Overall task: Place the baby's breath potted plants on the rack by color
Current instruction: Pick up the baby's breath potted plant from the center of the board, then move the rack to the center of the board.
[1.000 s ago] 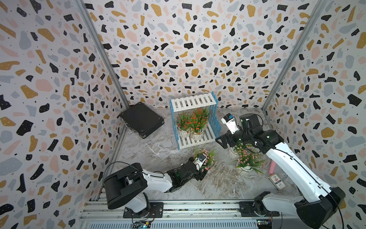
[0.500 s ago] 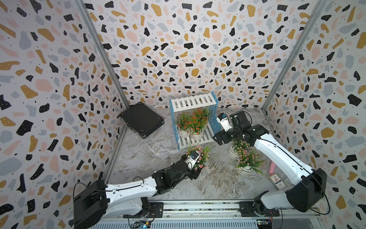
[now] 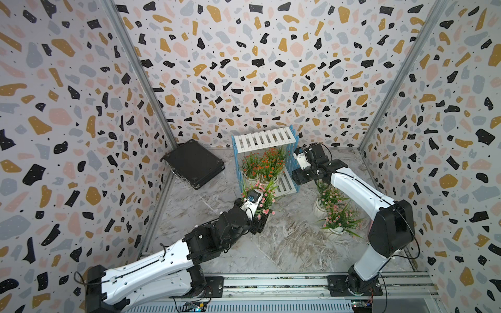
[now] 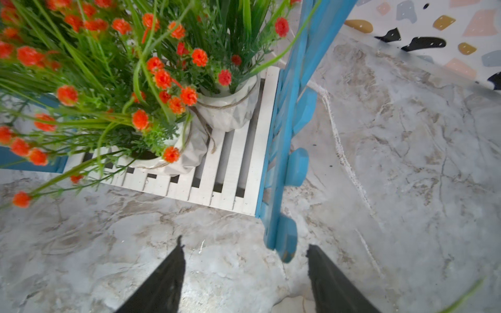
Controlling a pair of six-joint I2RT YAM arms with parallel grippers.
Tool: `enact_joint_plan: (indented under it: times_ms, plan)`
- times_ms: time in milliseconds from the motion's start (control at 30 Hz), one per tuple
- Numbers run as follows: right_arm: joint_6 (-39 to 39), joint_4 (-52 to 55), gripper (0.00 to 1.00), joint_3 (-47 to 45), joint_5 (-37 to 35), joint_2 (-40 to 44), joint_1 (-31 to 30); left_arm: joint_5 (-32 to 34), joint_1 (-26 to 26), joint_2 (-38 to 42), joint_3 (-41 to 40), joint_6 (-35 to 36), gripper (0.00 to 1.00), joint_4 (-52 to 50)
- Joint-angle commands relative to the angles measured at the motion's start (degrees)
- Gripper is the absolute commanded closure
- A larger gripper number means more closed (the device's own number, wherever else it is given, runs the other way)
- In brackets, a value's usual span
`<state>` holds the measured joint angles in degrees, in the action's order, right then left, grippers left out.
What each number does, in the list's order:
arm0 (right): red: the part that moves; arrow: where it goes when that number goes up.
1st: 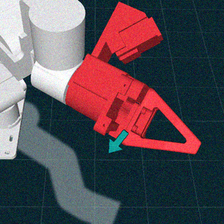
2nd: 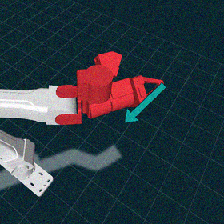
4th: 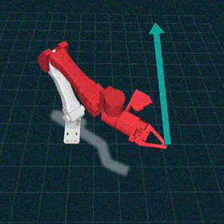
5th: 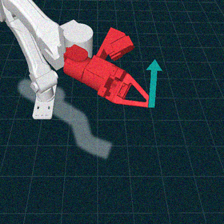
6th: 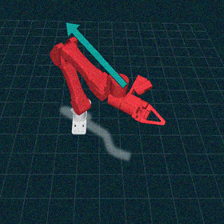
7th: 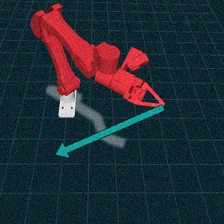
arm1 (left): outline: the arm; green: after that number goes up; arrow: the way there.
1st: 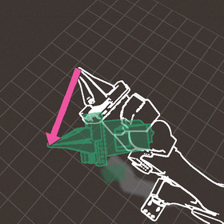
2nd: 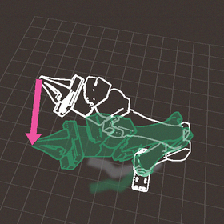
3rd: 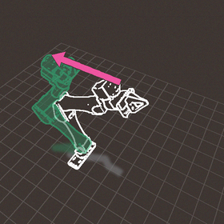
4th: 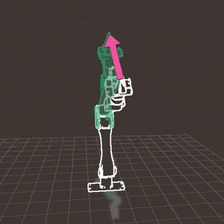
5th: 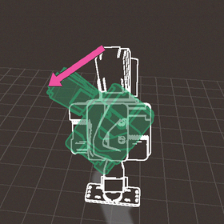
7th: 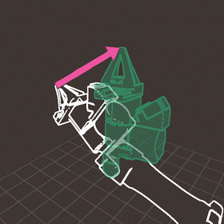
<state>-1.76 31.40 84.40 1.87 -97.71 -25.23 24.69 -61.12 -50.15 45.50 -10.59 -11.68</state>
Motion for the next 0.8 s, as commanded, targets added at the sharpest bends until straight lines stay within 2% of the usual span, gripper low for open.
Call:
enact_joint_plan:
  times_ms: [0,133,267,567,767]
  plan:
    - [-0.34,-3.69,0.38,1.1,0.12,-0.33,1.21,2.82,0.39,0.85,5.52,-1.08,0.25,-2.0]
    - [-0.35,-7.25,0.53,-0.3,0.59,-2.02,1.7,3.82,0.39,-0.43,10.48,-0.36,0.25,-3.96]
    - [-0.6,-10.44,0.61,-1.86,0.26,-2.9,1.76,4.97,0.39,-2.45,15.08,1.64,0.25,-4.82]
    - [-1.99,-13.26,0.74,-3.66,0.15,-4.2,1.78,7.66,1.4,-8.54,24.75,6.66,0.25,-6.33]
    - [-3.36,-13.17,0.8,-6.19,0.27,-2.26,1.8,4.42,7.24,-12.72,30.07,7.01,0.25,-6.48]
